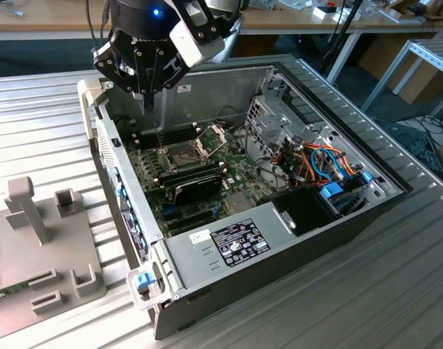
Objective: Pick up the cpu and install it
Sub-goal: 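Reach for the cpu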
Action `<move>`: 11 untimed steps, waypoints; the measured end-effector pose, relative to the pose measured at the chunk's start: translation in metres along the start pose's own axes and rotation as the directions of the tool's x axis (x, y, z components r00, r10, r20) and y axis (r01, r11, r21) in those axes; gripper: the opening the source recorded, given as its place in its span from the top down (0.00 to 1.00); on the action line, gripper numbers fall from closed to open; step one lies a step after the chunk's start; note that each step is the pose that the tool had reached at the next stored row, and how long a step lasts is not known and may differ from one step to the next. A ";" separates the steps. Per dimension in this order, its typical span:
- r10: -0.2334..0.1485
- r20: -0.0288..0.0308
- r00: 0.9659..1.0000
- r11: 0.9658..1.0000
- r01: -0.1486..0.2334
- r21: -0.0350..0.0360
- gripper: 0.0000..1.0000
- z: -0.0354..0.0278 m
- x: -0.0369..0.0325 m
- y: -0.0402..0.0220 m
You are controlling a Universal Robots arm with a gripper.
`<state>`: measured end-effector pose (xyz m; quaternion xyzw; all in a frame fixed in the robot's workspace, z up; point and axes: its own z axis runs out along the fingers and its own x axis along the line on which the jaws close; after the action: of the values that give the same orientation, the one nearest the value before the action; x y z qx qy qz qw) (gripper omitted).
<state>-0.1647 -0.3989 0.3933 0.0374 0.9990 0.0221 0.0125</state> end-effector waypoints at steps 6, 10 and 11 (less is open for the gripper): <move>0.000 0.000 1.000 1.000 0.000 0.000 0.89 -0.0001 0.0042 -0.0003; 0.000 0.000 1.000 1.000 0.000 0.000 0.89 -0.0002 0.0062 -0.0005; 0.000 0.000 1.000 1.000 0.000 0.000 0.89 -0.0002 0.0068 -0.0005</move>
<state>-0.1716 -0.3988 0.3933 0.0374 0.9990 0.0221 0.0125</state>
